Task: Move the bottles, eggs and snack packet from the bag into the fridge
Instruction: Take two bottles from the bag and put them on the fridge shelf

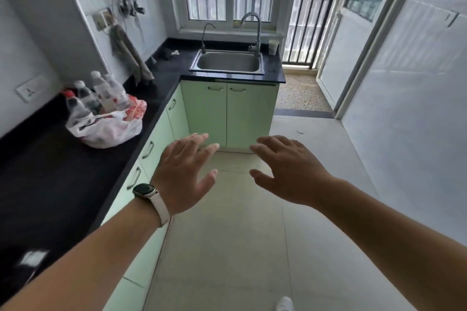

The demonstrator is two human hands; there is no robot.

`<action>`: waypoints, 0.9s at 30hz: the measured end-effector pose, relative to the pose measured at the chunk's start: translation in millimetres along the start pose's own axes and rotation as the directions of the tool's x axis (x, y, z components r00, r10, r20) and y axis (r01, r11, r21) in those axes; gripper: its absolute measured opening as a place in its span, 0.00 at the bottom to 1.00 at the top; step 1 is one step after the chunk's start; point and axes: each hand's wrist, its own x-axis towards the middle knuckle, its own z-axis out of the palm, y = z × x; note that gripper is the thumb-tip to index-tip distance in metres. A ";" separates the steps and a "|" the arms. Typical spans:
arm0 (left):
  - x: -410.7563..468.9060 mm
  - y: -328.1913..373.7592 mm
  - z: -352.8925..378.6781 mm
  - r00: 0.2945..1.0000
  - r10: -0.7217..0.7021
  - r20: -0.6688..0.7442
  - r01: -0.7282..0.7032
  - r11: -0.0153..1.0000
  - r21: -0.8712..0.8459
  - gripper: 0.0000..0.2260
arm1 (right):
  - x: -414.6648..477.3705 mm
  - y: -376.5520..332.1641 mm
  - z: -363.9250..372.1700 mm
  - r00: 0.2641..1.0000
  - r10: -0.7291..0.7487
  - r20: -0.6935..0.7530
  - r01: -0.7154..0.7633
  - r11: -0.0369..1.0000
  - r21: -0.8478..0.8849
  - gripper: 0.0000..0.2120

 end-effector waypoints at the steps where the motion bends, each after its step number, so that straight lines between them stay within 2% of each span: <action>1: -0.8 -5.2 0.7 1.000 -0.020 0.002 0.020 1.000 0.010 0.23 | 9.2 -0.8 2.2 1.000 -0.019 -0.001 0.019 1.000 0.014 0.28; 7: 15.2 -33.4 11.2 0.992 -0.126 0.015 0.124 0.989 0.085 0.23 | 71.6 13.2 20.6 0.993 -0.121 -0.002 0.121 0.990 0.066 0.32; 12: 64.6 -53.8 29.2 0.984 -0.174 0.026 0.170 0.978 0.123 0.23 | 129.3 50.5 33.6 0.985 -0.171 -0.033 0.173 0.979 0.103 0.27; 17: 138.1 -60.0 53.2 0.984 -0.171 0.048 0.162 0.974 0.156 0.23 | 182.7 111.1 30.9 0.987 -0.156 -0.033 0.158 0.981 0.112 0.27; 21: 182.3 -67.0 65.4 0.989 -0.150 0.012 0.145 0.970 0.195 0.22 | 223.6 151.2 29.2 0.982 -0.185 -0.026 0.187 0.977 0.099 0.28; 27: 198.5 -89.7 67.5 0.970 -0.242 -0.021 0.241 0.946 0.218 0.24 | 279.1 152.6 34.6 0.959 -0.283 -0.022 0.283 0.952 0.119 0.29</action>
